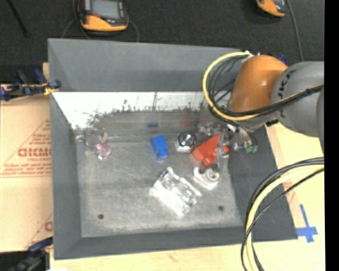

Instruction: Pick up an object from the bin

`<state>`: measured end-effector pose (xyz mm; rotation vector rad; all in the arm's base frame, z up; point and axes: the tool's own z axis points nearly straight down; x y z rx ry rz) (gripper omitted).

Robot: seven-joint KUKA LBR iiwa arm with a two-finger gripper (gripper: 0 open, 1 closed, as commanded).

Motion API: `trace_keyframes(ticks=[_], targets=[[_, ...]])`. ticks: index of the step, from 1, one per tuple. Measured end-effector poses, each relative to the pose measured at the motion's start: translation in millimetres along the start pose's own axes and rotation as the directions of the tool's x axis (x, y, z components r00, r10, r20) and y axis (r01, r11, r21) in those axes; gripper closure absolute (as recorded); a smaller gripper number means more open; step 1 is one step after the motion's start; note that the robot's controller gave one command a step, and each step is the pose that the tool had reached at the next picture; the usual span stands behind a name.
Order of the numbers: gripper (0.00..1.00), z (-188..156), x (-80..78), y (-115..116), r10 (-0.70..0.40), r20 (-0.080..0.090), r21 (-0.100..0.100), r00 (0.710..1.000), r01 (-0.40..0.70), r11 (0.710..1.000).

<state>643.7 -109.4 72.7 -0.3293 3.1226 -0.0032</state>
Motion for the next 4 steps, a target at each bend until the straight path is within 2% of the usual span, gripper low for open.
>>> trace_keyframes(ticks=[1,2,3,4], targets=[[1.0,-7,-2.8,0,0.0,0.009,0.003,1.0,-0.001,1.0],[1.0,-70,-12.0,57,-0.352,0.009,0.003,0.936,0.352,0.936],[1.0,-194,11.1,68,-0.333,0.01,0.006,0.943,0.333,0.943],[1.0,-237,18.6,60,-0.723,0.004,0.004,0.691,0.723,0.691]])
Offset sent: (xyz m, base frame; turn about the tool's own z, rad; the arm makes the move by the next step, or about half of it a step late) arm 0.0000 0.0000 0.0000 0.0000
